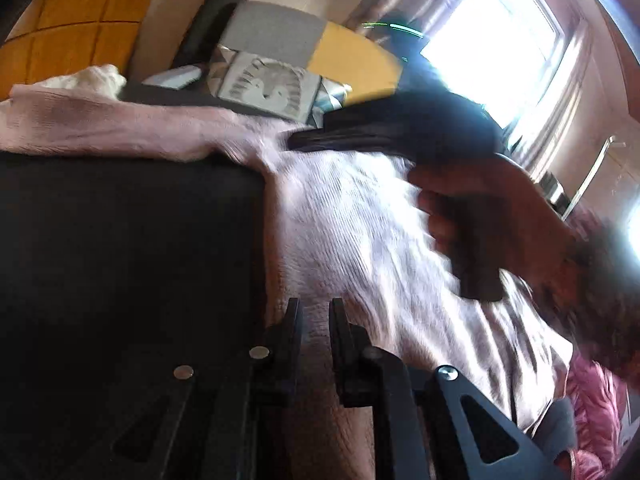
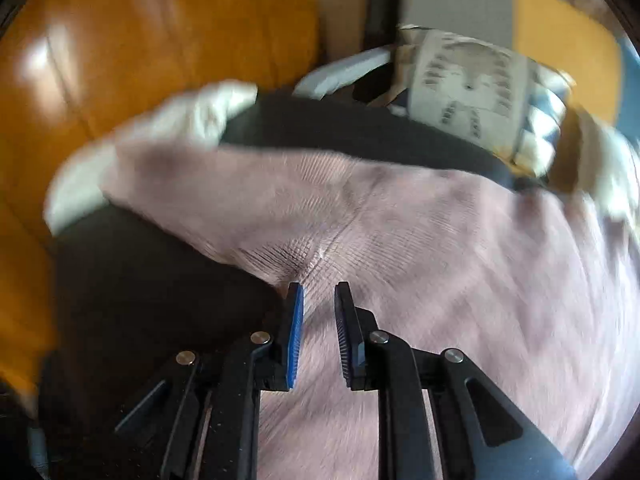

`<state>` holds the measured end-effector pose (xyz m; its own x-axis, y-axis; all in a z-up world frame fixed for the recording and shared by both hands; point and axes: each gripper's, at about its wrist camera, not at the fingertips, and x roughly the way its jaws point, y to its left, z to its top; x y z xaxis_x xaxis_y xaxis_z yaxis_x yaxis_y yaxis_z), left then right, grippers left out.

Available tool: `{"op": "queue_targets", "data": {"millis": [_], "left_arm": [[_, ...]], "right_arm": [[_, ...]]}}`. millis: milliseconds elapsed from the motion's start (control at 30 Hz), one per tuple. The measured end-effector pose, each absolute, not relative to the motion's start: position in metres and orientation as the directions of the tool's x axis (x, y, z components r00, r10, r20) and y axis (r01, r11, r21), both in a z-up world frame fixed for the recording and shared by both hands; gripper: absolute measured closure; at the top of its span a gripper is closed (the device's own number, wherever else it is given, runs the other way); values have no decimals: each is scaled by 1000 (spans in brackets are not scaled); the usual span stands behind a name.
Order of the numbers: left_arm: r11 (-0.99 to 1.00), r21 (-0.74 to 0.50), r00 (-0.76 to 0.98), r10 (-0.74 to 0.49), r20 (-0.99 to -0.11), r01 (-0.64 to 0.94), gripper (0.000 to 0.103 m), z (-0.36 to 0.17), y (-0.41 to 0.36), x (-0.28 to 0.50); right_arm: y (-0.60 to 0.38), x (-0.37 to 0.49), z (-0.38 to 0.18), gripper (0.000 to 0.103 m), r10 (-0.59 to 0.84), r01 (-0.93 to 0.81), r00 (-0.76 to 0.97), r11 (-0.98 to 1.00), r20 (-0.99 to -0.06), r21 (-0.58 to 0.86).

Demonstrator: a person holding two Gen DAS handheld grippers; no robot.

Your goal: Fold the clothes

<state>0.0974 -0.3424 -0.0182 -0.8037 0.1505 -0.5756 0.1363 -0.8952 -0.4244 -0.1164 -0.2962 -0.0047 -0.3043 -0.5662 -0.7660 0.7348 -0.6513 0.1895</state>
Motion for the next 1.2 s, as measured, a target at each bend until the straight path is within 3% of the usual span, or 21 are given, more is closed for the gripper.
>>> {"op": "queue_targets", "data": {"millis": [100,233,367,533,700,867,1000,1133,1200], "left_arm": [[-875,-468,-835,163,-526,124,90,-7,-355,94],[-899,-427,-776,198,-599,100,90,-7,-348,59],[-958,-277,-715,142,-685,75,90,-23,-335,37],[-991,-130,-711,103,-696,-17,89,-26,-326,51],[-983,-182,-717,152,-680,-35,88,-29,-337,50],[-989,-147,-697,105,-710,0,88,-13,-330,45],[-975,-218,-741,175,-649,-39,88,9,-321,40],[-998,-8,-642,42,-766,-56,87,-15,-295,15],[-998,33,-650,14,-759,-60,83,-19,-296,13]], "right_arm": [[-250,-93,7,84,-553,668,-295,-703,-779,245],[-221,-41,2,84,-504,695,-290,-695,-814,182],[-214,8,-21,84,-441,735,-261,-668,-859,120],[-187,57,-35,84,-438,782,-263,-619,-860,76],[-157,86,-32,84,-433,801,-260,-595,-863,58],[-111,71,-4,84,-510,732,-294,-664,-808,152],[-55,19,1,84,-423,508,-422,-843,-802,177],[-24,-17,-11,84,-310,387,-474,-914,-824,122],[-13,-32,-17,84,-247,346,-498,-936,-831,71]]}}
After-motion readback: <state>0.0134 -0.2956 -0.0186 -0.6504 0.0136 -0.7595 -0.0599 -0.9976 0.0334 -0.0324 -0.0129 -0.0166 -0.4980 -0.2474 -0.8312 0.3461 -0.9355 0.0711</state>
